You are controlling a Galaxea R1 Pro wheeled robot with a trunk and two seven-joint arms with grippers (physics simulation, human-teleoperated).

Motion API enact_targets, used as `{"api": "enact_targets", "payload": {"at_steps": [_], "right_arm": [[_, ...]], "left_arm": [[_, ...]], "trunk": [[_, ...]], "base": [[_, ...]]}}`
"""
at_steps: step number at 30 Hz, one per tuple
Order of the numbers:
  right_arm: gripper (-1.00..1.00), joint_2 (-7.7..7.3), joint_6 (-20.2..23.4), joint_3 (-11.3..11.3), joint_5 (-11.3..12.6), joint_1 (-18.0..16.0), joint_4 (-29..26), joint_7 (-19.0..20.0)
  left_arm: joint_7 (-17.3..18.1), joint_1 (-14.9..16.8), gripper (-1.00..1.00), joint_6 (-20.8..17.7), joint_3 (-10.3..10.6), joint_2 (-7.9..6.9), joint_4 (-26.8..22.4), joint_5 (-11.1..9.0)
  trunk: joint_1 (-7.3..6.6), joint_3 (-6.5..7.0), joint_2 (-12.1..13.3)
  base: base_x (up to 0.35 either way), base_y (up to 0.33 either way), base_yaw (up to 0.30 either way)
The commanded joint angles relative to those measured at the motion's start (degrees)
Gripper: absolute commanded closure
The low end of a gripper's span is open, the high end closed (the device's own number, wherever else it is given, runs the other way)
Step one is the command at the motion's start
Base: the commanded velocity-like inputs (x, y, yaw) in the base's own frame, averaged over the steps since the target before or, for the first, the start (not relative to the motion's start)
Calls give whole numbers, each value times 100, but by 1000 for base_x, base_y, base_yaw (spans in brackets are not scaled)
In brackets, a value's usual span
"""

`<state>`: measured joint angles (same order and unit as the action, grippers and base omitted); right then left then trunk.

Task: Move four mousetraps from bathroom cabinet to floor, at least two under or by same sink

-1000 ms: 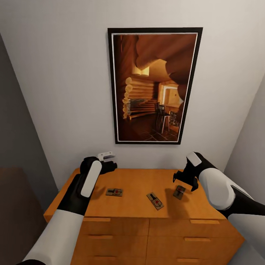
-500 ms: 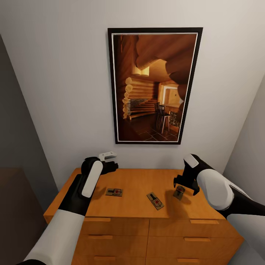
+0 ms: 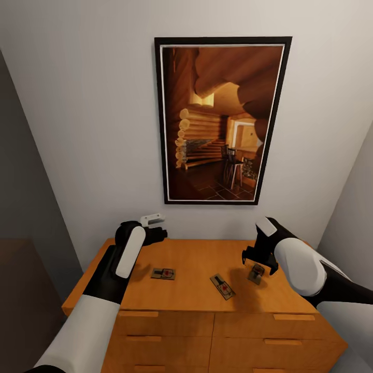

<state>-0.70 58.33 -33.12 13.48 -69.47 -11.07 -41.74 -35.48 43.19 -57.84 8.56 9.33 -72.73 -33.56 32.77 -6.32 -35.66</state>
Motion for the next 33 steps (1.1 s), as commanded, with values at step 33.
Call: {"api": "enact_targets", "payload": {"at_steps": [33], "right_arm": [[-100, -431, 3, 25, 76, -5, -27, -53]], "left_arm": [[-244, 6, -100, 29, 273, 66, 585, -289]], "trunk": [[4, -11, -9]], "base": [[30, 25, 0]]}}
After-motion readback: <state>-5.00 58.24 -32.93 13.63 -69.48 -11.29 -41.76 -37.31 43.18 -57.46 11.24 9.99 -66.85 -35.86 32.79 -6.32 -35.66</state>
